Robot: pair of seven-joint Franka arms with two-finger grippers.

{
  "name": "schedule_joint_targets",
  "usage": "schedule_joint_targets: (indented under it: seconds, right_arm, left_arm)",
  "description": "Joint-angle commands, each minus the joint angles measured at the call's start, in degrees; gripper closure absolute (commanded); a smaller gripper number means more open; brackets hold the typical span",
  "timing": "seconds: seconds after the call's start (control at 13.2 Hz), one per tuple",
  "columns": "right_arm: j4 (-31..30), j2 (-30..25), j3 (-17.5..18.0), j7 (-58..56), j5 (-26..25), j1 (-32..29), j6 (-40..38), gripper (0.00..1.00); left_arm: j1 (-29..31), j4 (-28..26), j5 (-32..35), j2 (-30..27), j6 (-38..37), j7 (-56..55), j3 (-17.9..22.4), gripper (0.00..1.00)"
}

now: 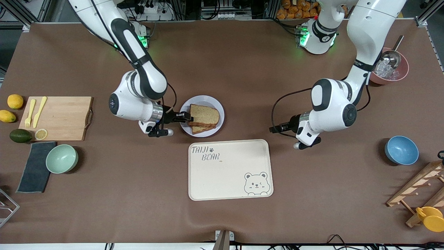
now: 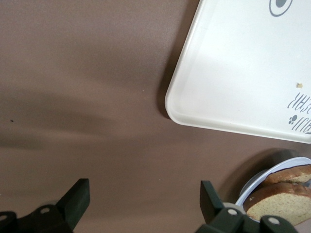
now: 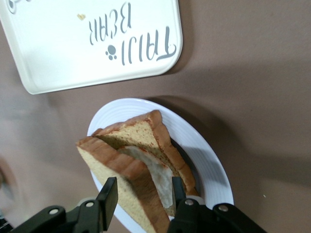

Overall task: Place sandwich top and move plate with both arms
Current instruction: 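Open the right gripper and withdraw it toward the cutting board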

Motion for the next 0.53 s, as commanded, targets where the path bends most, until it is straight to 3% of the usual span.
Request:
schedule_joint_targets:
  seconds: [0.0,0.3,0.46]
  right_arm:
    - [2.2,-1.4,0.2,0.7,-1.5,-4.9,-7.2,0.47]
    - [6.6,-1.6,-0.6,1.2,-8.4,-12.0,-18.1,0.43]
    - [9.8,-1.7,-1.3,2.3,-11.9,-14.7,-24.0,0.42]
  left_arm:
    - [0.5,-0.1,-1.3,0.0,0.9,1.5,-0.5,0.0]
    - [0.6,-1.5,-8.7,-0.1,0.8,4.7,-1.9,0.0]
    - [0.2,-1.9,-20.3,0.4,0.5,11.2,-2.6,0.0]
